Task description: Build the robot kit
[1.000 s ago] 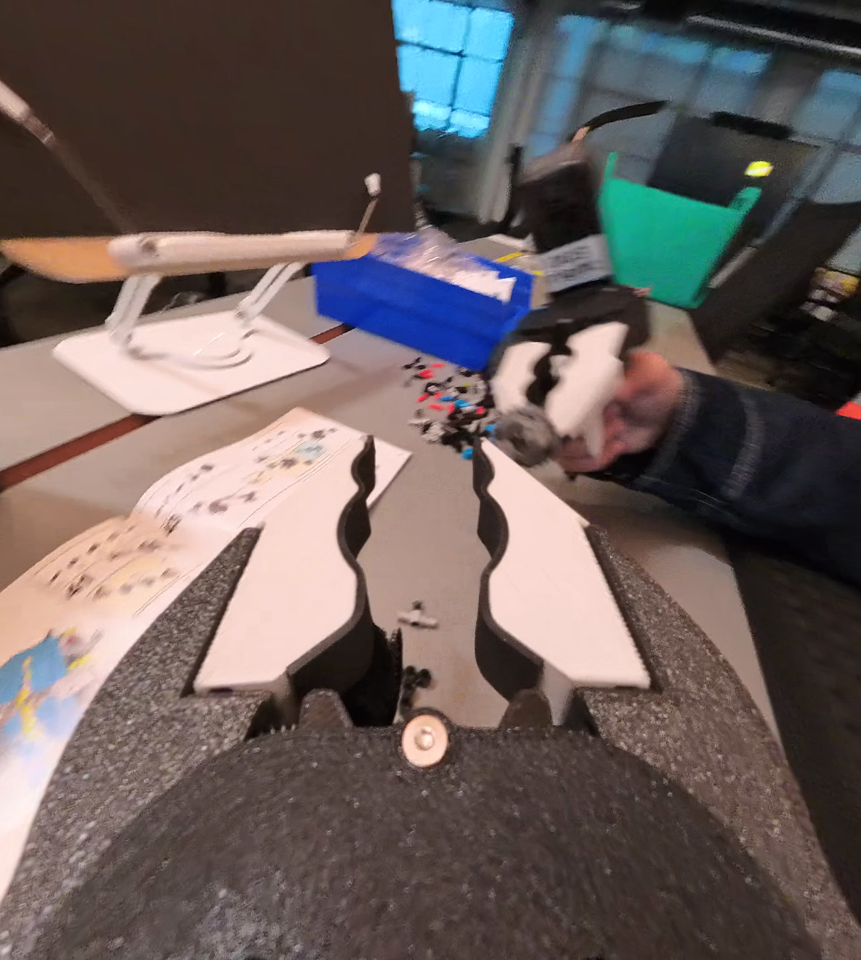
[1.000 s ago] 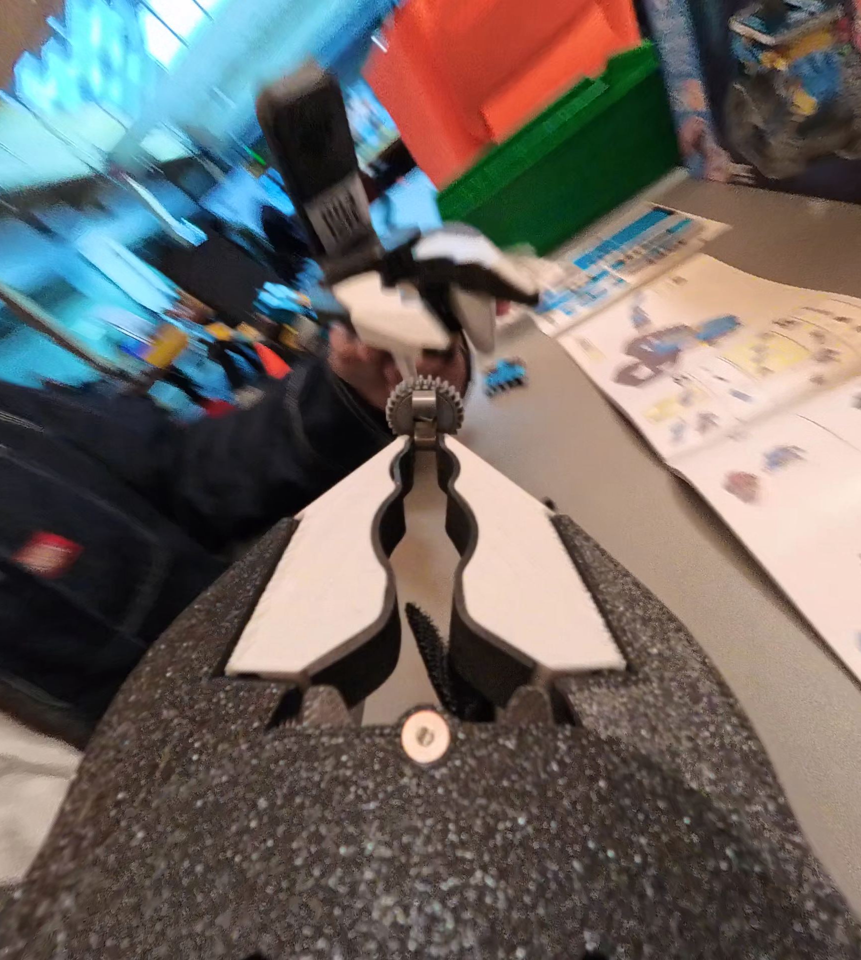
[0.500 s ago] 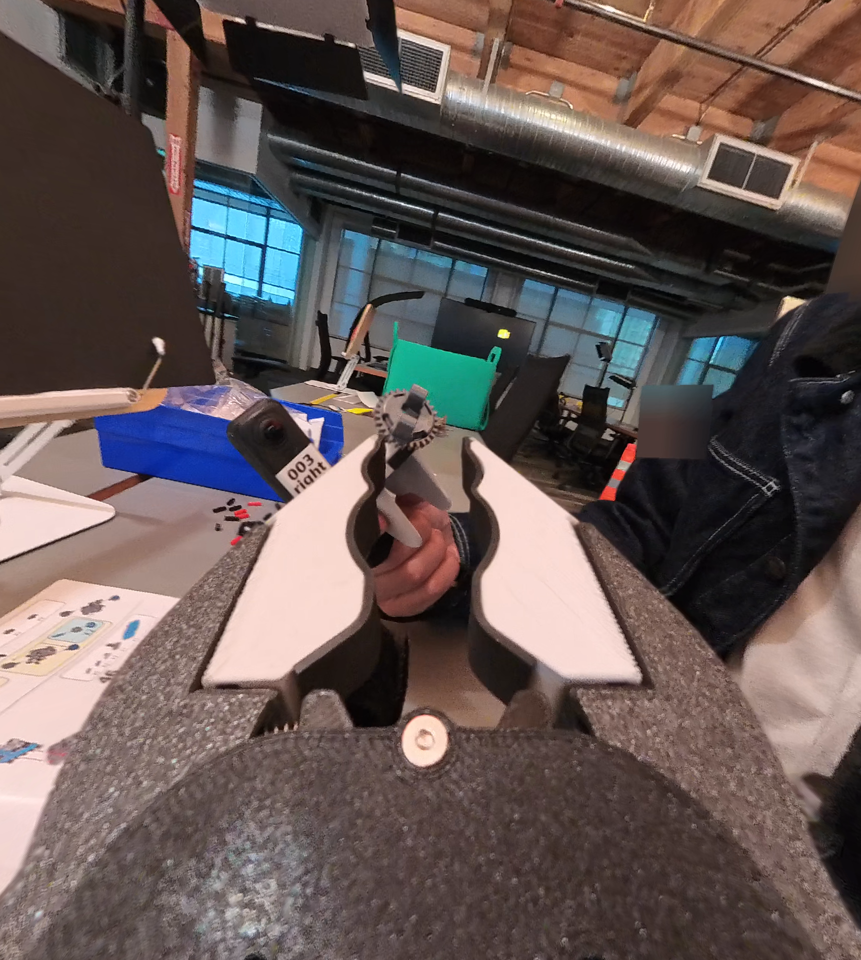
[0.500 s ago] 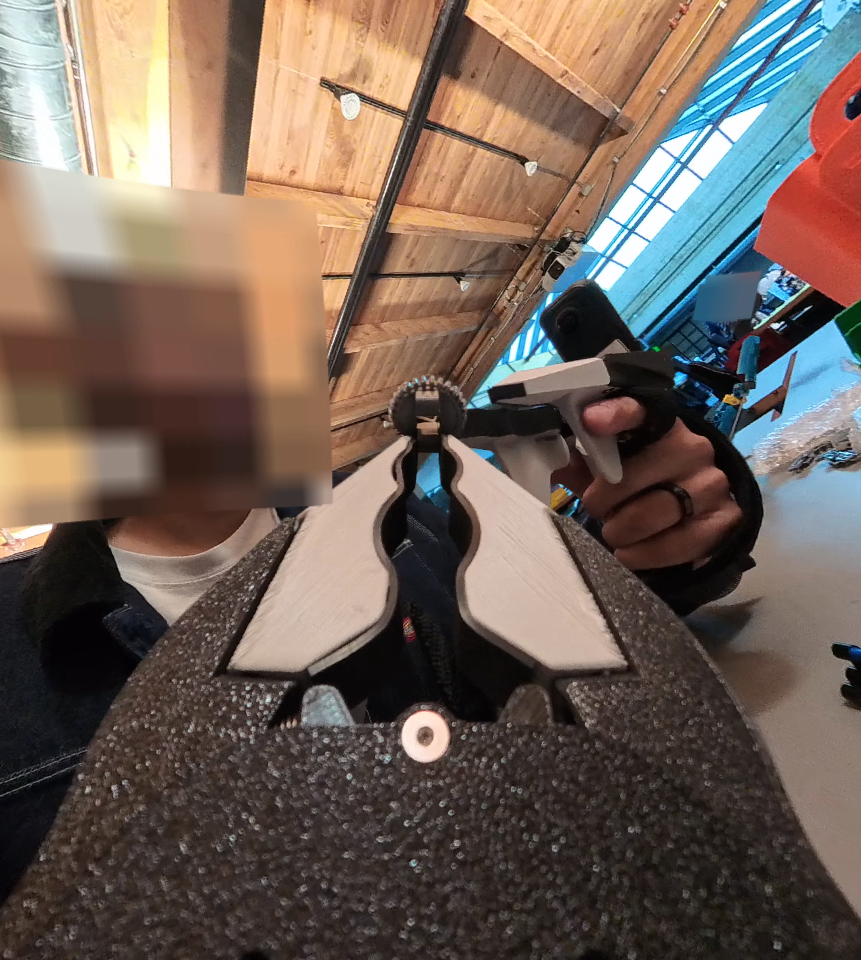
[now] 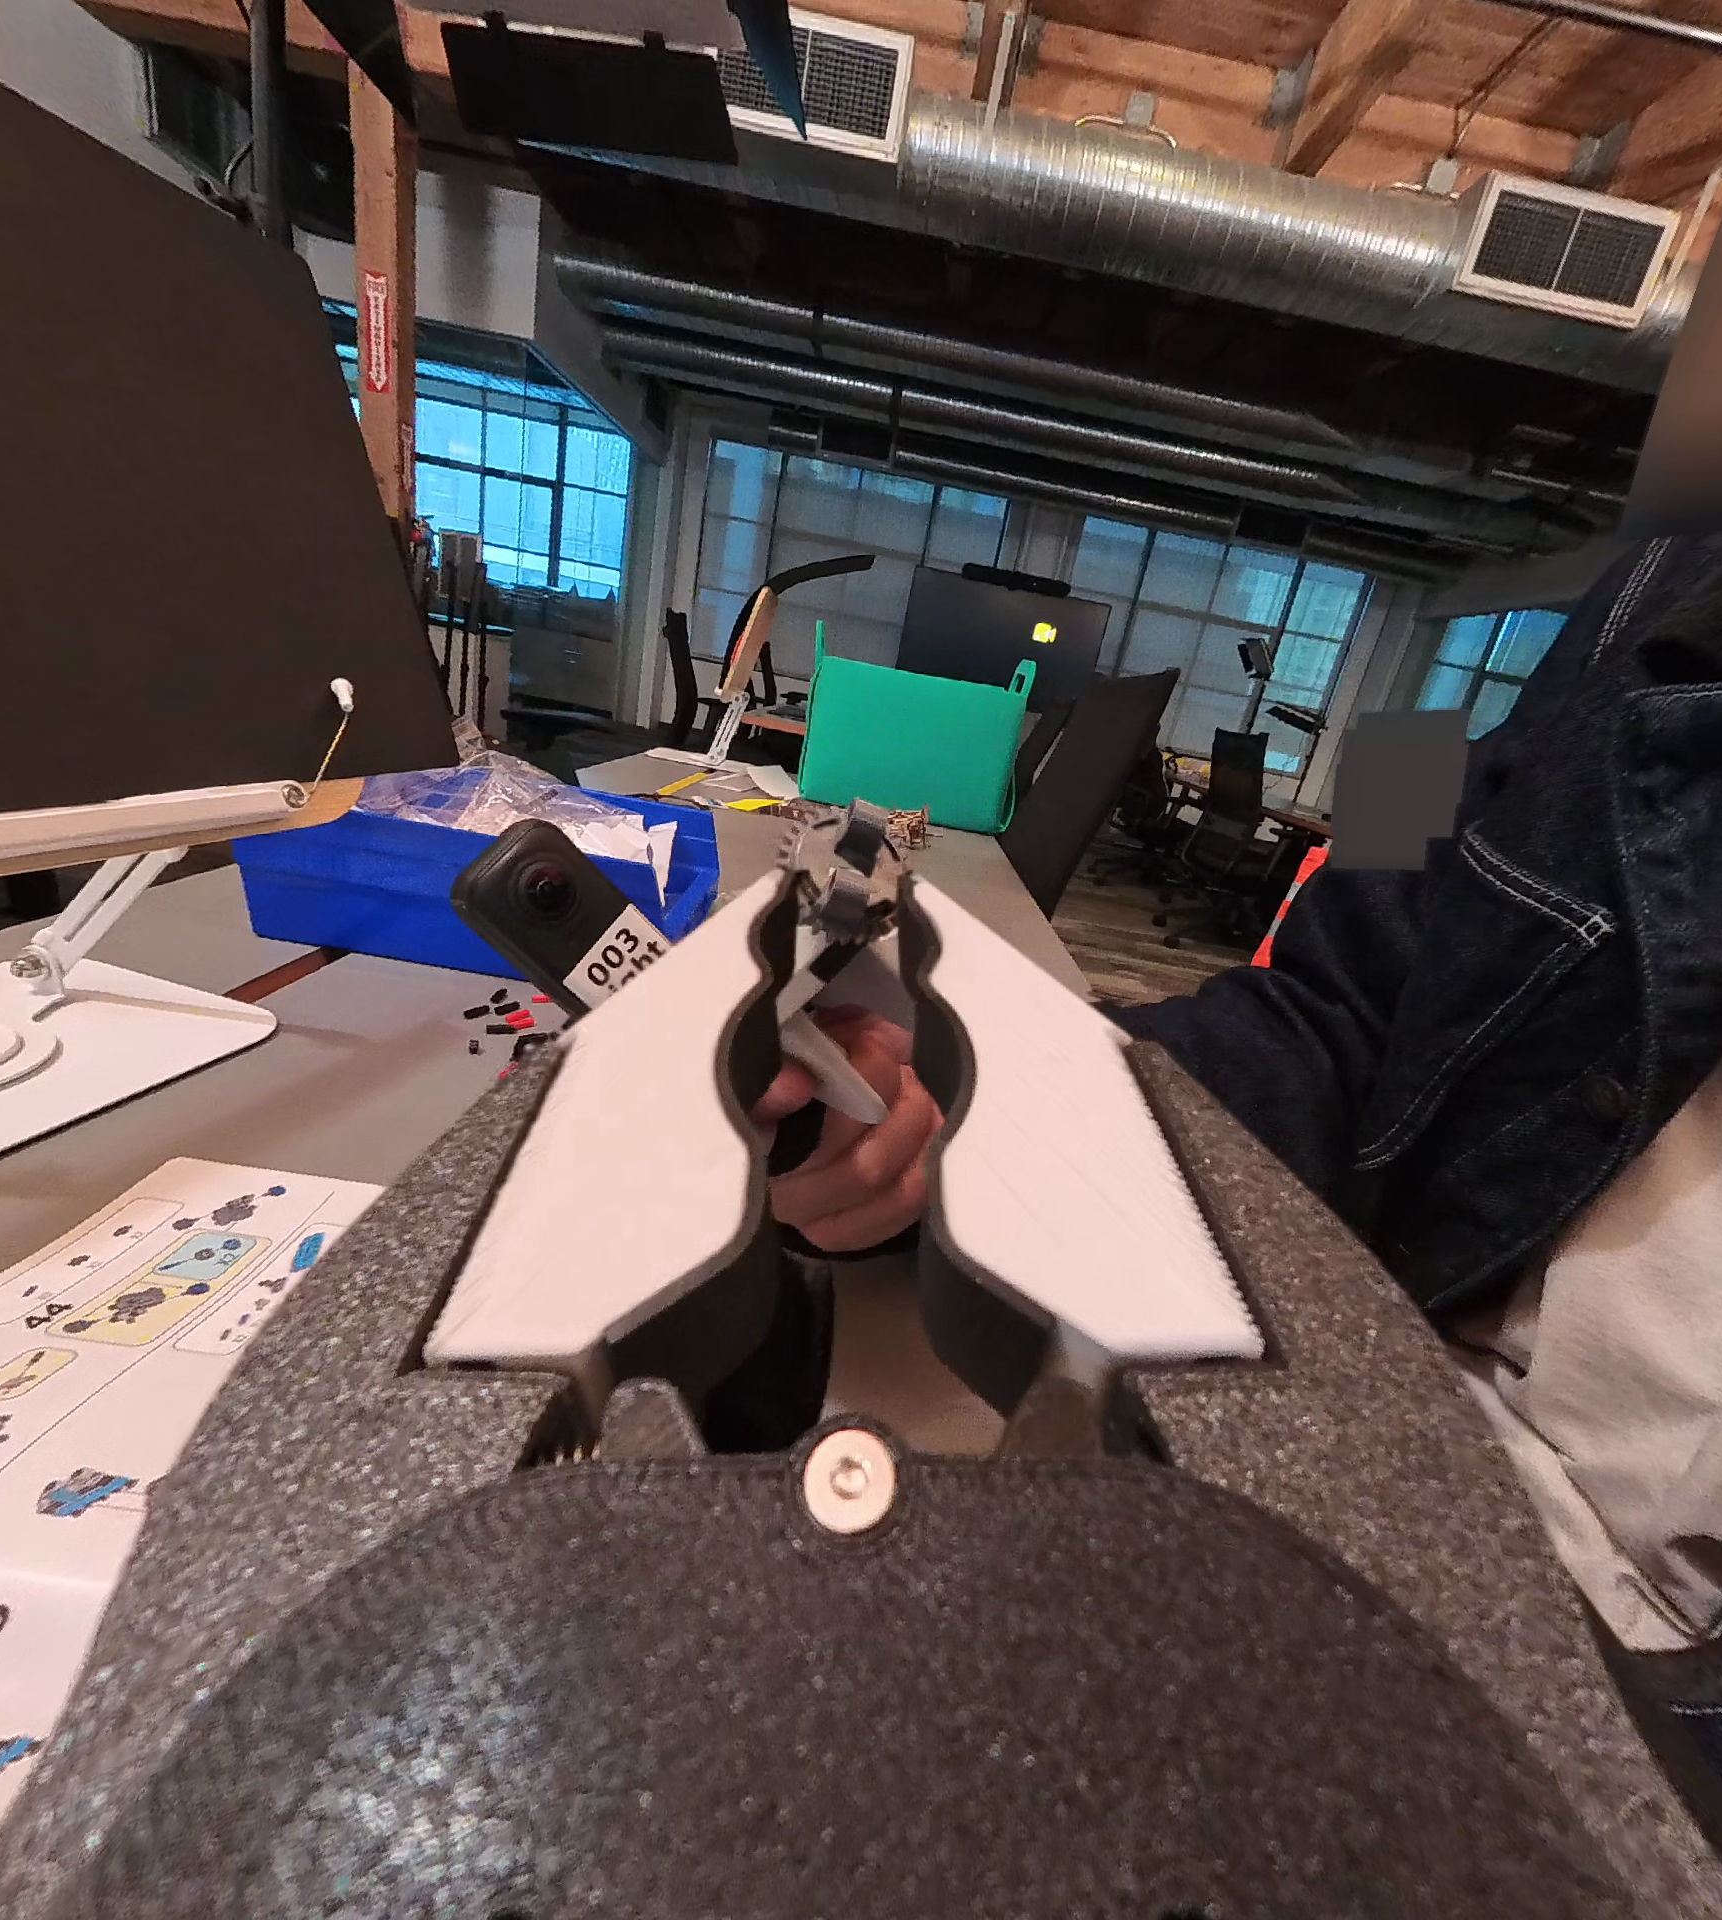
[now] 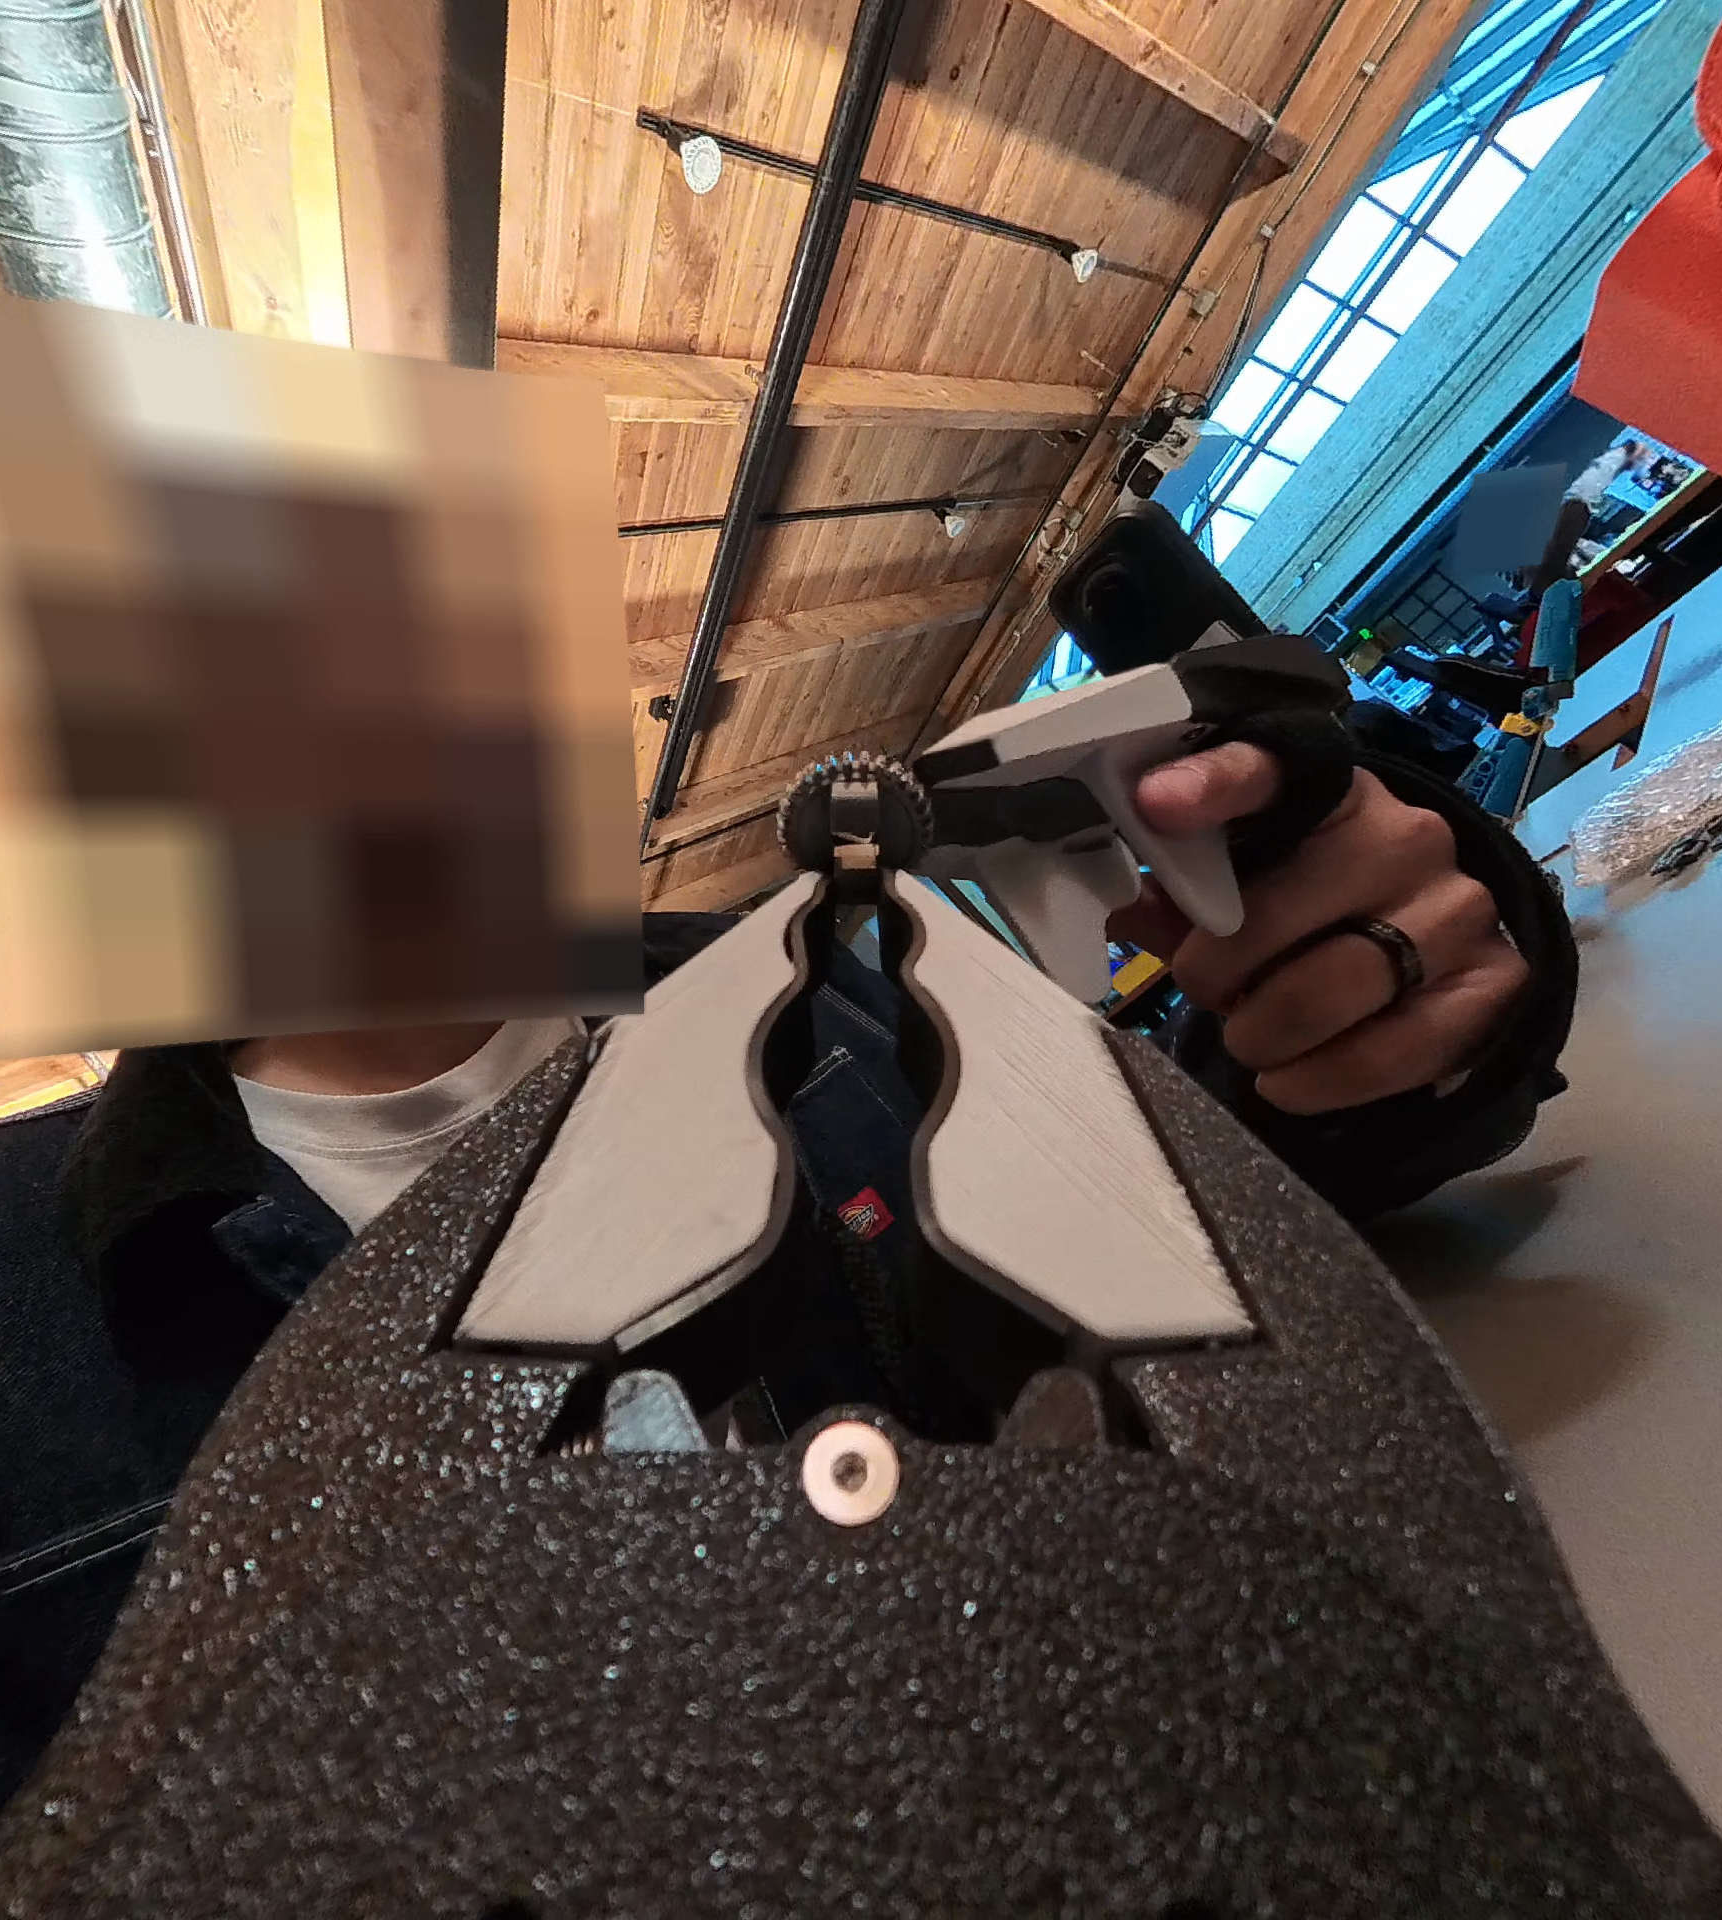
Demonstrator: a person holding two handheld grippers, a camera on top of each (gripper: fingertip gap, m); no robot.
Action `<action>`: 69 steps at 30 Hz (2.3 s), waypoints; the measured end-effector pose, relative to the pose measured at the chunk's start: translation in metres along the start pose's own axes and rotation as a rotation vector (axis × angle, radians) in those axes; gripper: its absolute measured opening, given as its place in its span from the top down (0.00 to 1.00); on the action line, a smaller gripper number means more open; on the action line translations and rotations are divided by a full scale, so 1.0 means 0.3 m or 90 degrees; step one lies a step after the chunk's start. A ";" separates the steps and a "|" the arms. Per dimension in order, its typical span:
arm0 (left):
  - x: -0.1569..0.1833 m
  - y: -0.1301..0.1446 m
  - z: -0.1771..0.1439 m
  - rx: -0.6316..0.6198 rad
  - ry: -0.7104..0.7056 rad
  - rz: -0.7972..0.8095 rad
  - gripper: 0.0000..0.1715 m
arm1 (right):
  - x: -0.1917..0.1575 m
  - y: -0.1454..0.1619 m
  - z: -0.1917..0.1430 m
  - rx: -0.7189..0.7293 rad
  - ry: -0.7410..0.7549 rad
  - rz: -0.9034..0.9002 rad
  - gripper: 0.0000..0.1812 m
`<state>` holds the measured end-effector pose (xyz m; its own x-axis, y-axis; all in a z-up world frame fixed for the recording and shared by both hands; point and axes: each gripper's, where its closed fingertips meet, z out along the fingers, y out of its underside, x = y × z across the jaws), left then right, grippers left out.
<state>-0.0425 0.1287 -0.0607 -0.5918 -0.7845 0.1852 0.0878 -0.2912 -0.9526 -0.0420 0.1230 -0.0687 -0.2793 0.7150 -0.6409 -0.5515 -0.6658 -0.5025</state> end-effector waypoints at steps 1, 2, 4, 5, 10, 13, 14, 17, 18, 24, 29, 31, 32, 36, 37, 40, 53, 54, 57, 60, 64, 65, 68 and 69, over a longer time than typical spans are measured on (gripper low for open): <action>-0.001 0.001 0.000 -0.001 -0.002 0.002 0.91 | 0.001 0.001 0.001 0.000 0.001 0.000 0.95; -0.005 0.002 0.000 -0.001 -0.007 0.005 0.94 | 0.001 0.001 0.002 0.000 -0.001 0.001 0.96; -0.008 0.004 -0.002 -0.005 -0.008 0.009 0.95 | 0.008 -0.002 -0.001 0.005 0.007 0.000 0.96; -0.012 0.006 -0.002 -0.007 -0.011 0.009 0.95 | 0.010 -0.005 -0.003 0.007 0.011 -0.004 0.96; -0.037 0.005 -0.009 -0.003 -0.025 -0.005 0.96 | 0.036 -0.024 -0.008 0.009 0.100 -0.119 0.96; -0.044 0.003 -0.013 0.001 -0.025 -0.021 0.96 | 0.048 -0.035 -0.009 -0.003 0.178 -0.236 0.96; -0.044 0.001 -0.013 0.003 -0.023 -0.026 0.96 | 0.049 -0.037 -0.009 -0.008 0.199 -0.273 0.96; -0.044 -0.002 -0.013 0.009 -0.017 -0.042 0.96 | 0.054 -0.045 -0.009 -0.020 0.269 -0.399 0.96; -0.041 -0.002 -0.015 0.010 -0.012 -0.046 0.96 | 0.055 -0.044 -0.007 -0.029 0.285 -0.435 0.96; -0.037 0.002 -0.015 0.002 -0.011 -0.034 0.96 | 0.052 -0.036 -0.006 -0.032 0.271 -0.382 0.96; -0.037 0.015 -0.018 -0.022 -0.016 -0.023 0.96 | 0.053 -0.018 -0.010 -0.033 0.226 -0.263 0.96; -0.036 0.020 -0.017 -0.029 -0.015 -0.020 0.97 | 0.053 -0.015 -0.013 -0.038 0.228 -0.260 0.96; -0.034 0.021 -0.017 -0.030 -0.012 -0.021 0.96 | 0.051 -0.013 -0.014 -0.040 0.223 -0.248 0.96; -0.037 0.030 -0.018 -0.032 -0.004 -0.031 0.96 | 0.055 -0.006 -0.019 -0.037 0.204 -0.203 0.96; -0.040 0.032 -0.018 -0.032 -0.005 -0.035 0.96 | 0.057 -0.007 -0.021 -0.034 0.201 -0.196 0.96; -0.054 0.036 -0.020 -0.032 -0.016 -0.043 0.96 | 0.067 -0.015 -0.028 -0.026 0.210 -0.202 0.95; -0.166 0.086 -0.043 -0.031 -0.071 -0.159 0.96 | 0.161 -0.063 -0.097 -0.033 0.431 -0.332 0.96; -0.190 0.098 -0.049 -0.037 -0.095 -0.156 0.95 | 0.179 -0.071 -0.113 -0.036 0.470 -0.353 0.96; -0.251 0.120 -0.066 -0.059 -0.171 -0.120 0.85 | 0.228 -0.103 -0.181 -0.071 0.636 -0.476 0.96; -0.260 0.119 -0.068 -0.053 -0.177 -0.145 0.81 | 0.229 -0.133 -0.220 -0.154 0.789 -0.680 0.96; -0.239 0.093 -0.055 -0.014 -0.144 -0.188 0.81 | 0.196 -0.167 -0.234 -0.288 0.961 -0.990 0.96; -0.237 0.096 -0.052 -0.019 -0.146 -0.181 0.81 | 0.191 -0.167 -0.224 -0.304 0.971 -1.035 0.96; -0.236 0.123 -0.041 -0.055 -0.164 -0.156 0.81 | 0.179 -0.172 -0.209 -0.350 1.012 -1.124 0.96; -0.228 0.128 -0.035 -0.063 -0.159 -0.157 0.81 | 0.172 -0.171 -0.198 -0.359 1.014 -1.155 0.96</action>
<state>-0.0069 0.1769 -0.1125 -0.3701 -0.8107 0.4537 -0.1179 -0.4434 -0.8885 0.0185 0.1814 -0.1105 0.6626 -0.0450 0.7476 0.7465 -0.0410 -0.6641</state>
